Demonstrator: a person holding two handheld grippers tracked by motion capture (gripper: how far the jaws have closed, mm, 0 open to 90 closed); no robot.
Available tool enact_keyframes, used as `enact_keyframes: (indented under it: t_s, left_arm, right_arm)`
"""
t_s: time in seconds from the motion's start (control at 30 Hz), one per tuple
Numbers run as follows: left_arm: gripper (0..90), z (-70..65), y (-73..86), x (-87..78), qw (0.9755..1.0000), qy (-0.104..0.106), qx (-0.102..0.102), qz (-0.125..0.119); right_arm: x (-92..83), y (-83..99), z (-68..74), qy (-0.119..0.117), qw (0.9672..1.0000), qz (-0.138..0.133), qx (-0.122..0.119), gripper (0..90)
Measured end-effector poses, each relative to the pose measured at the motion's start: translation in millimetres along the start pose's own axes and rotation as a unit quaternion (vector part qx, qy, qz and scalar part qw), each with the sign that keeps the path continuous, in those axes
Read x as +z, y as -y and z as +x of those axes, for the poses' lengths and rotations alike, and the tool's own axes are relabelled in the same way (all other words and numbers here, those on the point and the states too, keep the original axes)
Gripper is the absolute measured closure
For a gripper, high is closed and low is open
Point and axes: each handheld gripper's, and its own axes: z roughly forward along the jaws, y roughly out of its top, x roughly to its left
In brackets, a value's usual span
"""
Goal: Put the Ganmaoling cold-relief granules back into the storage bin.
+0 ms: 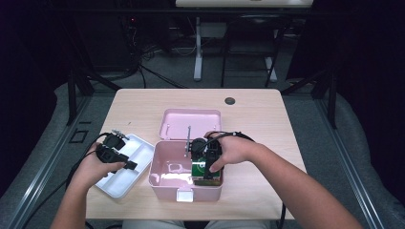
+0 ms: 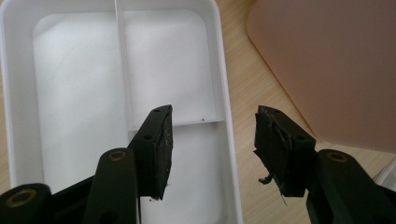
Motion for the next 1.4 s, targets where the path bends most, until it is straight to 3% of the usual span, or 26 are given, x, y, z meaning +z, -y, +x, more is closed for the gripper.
enact_keyframes:
  t_s: [0.5,0.63,1.07,1.4]
  left_arm:
    - [47.0,-0.1,0.2,-0.2,1.0000,0.000,0.001,-0.001]
    - [46.9,-0.4,0.2,0.1,1.0000,0.000,0.000,-0.002]
    - [47.0,0.4,0.1,-0.7,1.0000,-0.001,0.005,-0.002]
    - [47.0,-0.5,0.3,0.0,1.0000,0.001,0.001,-0.003]
  right_arm:
    - [1.9,-1.2,-1.6,0.007,1.0000,0.003,0.003,14.6]
    - [-6.0,-0.9,-3.7,0.002,0.9995,-0.023,0.020,14.5]
    - [-19.5,-0.3,0.1,-0.004,0.9994,-0.026,0.022,17.8]
    - [-42.0,8.4,5.2,0.011,0.9991,-0.024,0.032,19.6]
